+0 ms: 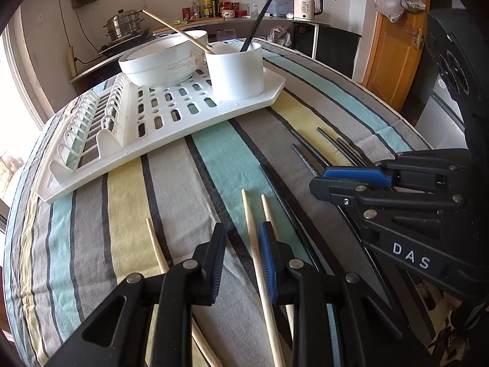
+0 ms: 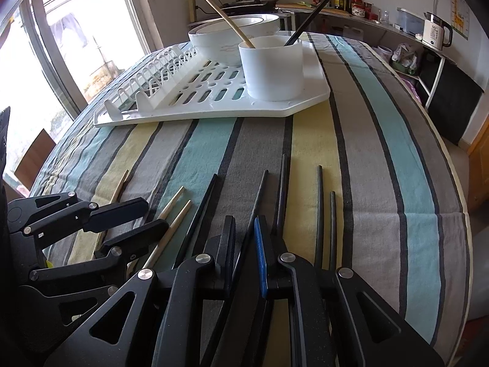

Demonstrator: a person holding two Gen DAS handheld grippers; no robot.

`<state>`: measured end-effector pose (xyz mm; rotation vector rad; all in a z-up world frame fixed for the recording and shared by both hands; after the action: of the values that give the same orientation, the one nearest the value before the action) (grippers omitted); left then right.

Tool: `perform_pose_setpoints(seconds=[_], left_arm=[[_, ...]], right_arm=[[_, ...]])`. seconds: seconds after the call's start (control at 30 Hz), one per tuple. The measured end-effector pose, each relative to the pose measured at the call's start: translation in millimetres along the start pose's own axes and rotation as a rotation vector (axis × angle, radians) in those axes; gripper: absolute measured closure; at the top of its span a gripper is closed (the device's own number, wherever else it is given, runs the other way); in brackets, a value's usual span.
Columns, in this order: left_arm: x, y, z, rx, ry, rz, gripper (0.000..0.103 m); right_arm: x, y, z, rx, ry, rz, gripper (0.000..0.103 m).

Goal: Organize utensils
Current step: 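Grasp another wooden chopstick with the left tool while the right tool grasps a black chopstick, then lift both held chopsticks upright toward the white cup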

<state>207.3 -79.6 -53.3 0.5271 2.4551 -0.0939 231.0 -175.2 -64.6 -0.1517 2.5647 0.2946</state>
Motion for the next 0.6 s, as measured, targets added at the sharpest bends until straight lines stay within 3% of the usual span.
perform_pose_setpoints(seconds=[0.13,0.2,0.27,0.43,0.6], left_arm=[[-0.2,1.1,0.4,0.005,-0.002,-0.007,0.082],[-0.6,2.0,0.4,0.006,0.0,-0.016,0.093],[-0.9,2.9,0.6,0.012,0.001,-0.025,0.096],[-2.7,7.5,-1.4,0.047,-0.003,-0.063,0.096],[-10.5,15.1,-19.6,0.06,-0.054,-0.094,0.096]], right_arm=[[-0.8,0.0,1.0,0.017,0.001,-0.001,0.096],[-1.3,0.5,1.2,0.019,0.002,-0.004,0.096],[-1.3,-0.6,1.0,0.009,0.002,0.0,0.097],[-4.0,-2.0,-8.4,-0.024,-0.027,0.017,0.097],[-12.6,-0.8,-31.8,-0.051,-0.09,0.018,0.097]])
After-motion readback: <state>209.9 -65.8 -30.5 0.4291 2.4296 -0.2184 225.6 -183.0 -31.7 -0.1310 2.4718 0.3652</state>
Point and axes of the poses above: each gripper's, at about its wrist camera, not at the fingertips, and z roughly the way its jaws point, y to its left, x to its underside, the point moved 2 cm from there along z, roughly the way its jaws point, and after that the axes turned 2 degrees about -x, right-handed, at the moved point
